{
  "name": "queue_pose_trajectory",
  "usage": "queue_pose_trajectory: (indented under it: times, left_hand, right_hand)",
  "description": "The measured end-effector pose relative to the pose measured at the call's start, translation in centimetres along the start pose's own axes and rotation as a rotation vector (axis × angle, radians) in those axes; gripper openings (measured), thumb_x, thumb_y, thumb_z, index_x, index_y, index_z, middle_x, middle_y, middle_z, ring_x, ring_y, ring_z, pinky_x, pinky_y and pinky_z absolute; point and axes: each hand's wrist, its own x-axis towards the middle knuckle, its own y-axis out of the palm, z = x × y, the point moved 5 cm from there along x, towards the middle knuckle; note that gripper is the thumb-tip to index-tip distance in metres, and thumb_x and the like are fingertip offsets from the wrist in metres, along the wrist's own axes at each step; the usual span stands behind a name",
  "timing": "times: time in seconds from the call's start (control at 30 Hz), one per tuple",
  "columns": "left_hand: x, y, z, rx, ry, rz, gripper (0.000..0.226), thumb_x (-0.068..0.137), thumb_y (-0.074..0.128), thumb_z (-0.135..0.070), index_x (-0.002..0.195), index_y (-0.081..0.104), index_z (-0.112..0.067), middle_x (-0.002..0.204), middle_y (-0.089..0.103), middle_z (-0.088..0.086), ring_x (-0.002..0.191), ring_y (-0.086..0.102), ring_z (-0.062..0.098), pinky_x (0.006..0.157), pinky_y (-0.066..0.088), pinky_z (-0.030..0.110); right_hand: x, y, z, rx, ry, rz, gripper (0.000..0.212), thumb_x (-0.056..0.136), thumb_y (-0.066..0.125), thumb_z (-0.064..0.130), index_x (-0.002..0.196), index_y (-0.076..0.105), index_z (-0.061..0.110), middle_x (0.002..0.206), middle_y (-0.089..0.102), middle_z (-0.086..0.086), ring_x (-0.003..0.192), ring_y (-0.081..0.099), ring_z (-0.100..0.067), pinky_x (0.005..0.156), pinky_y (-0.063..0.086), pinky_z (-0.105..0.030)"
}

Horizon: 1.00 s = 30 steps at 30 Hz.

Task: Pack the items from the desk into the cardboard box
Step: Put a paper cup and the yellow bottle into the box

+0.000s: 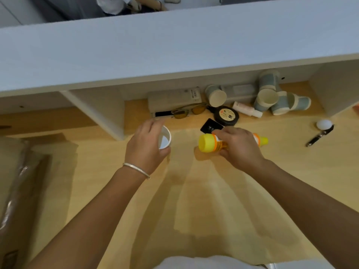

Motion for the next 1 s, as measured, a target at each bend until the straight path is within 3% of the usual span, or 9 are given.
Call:
queue_pose_trajectory:
  times: [0.47, 0.6, 0.8, 1.0]
  left_hand:
    - [-19.5, -20.3, 16.8, 0.095, -0.371, -0.239, 0.076, 0.064, 0.083, -0.029, 0.132, 0.049, -0.02, 0.126, 0.052, 0.001, 0.113, 0.051, 0.028, 0.084, 0.047, 0.043]
    - [-25.4, -25.2, 22.0, 0.147, -0.514, -0.327, 0.074, 0.066, 0.08, -0.034, 0.132, 0.048, -0.024, 0.126, 0.051, -0.001, 0.111, 0.05, 0.027, 0.074, 0.049, 0.045]
    - [-31.9, -28.5, 28.5, 0.175, -0.642, -0.38, 0.075, 0.069, 0.08, -0.036, 0.135, 0.045, -0.023, 0.129, 0.05, 0.002, 0.113, 0.05, 0.028, 0.082, 0.048, 0.045]
    - [-35.7, -28.7, 32.1, 0.192, -0.721, -0.337, 0.082, 0.07, 0.079, -0.043, 0.139, 0.039, -0.026, 0.134, 0.047, 0.0, 0.115, 0.049, 0.026, 0.076, 0.046, 0.039]
  right_hand:
    - [0.1, -4.6, 31.6, 0.103, -0.496, -0.096, 0.059, 0.073, 0.078, 0.036, 0.126, 0.053, 0.037, 0.115, 0.058, 0.006, 0.105, 0.054, -0.023, 0.083, 0.033, -0.034]
    - [-0.3, -5.4, 41.8, 0.136, -0.656, -0.115, 0.059, 0.074, 0.076, 0.037, 0.128, 0.053, 0.036, 0.116, 0.059, 0.005, 0.103, 0.056, -0.024, 0.084, 0.042, -0.038]
    - [-1.0, -6.0, 54.6, 0.119, -0.86, -0.166, 0.052, 0.076, 0.072, 0.031, 0.125, 0.054, 0.034, 0.117, 0.06, 0.004, 0.101, 0.057, -0.023, 0.083, 0.044, -0.038]
    - [-1.1, -4.7, 62.8, 0.058, -0.992, -0.163, 0.054, 0.078, 0.071, 0.025, 0.129, 0.053, 0.03, 0.121, 0.059, 0.0, 0.105, 0.056, -0.026, 0.087, 0.042, -0.039]
